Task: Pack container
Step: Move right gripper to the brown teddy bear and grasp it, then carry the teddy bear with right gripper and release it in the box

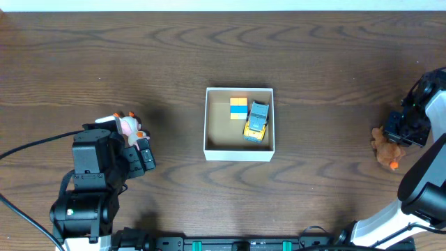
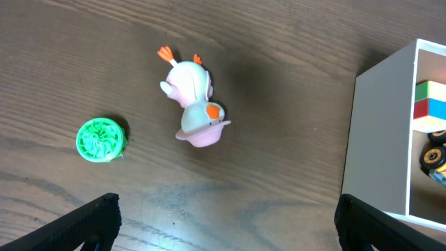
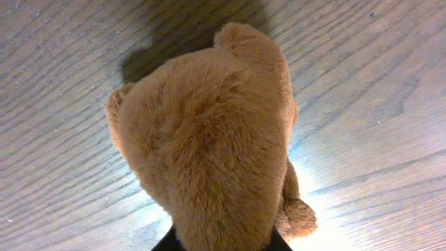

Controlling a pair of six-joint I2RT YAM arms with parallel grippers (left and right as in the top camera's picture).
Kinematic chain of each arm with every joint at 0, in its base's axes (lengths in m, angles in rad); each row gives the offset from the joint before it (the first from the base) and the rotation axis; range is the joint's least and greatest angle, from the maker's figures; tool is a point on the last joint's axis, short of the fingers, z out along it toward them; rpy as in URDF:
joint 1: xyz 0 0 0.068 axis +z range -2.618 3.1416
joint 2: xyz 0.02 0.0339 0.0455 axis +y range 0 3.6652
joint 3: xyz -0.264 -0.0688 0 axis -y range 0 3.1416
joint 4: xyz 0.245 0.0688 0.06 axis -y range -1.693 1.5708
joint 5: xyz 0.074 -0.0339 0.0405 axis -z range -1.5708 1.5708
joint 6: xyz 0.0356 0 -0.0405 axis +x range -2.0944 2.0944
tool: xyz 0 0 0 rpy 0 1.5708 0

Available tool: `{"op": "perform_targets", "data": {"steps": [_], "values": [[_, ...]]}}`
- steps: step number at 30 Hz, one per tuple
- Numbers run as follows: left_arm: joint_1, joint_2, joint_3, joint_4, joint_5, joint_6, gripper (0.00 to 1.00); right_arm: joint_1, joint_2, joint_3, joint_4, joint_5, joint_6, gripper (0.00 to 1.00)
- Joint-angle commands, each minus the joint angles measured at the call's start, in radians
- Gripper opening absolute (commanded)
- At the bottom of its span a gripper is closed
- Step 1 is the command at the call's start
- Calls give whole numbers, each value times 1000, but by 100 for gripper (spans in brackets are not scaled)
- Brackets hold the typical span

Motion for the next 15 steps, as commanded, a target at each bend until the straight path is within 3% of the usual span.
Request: {"op": "perform_targets", "data": {"steps": [1,7,9,15], "values": [[1,-2,18,1,-6,-5,98,50,-48,-2,-1,-79,33,6],[1,-2,18,0,-6,-5,98,202,-258,27,-11,-86,95,5],[1,-2,18,0,-6,-5,98,284,-360,37,0,-96,150,1],[1,-2,18,0,-6,-6,98,571,-565,38,93,-105,376,3]]}}
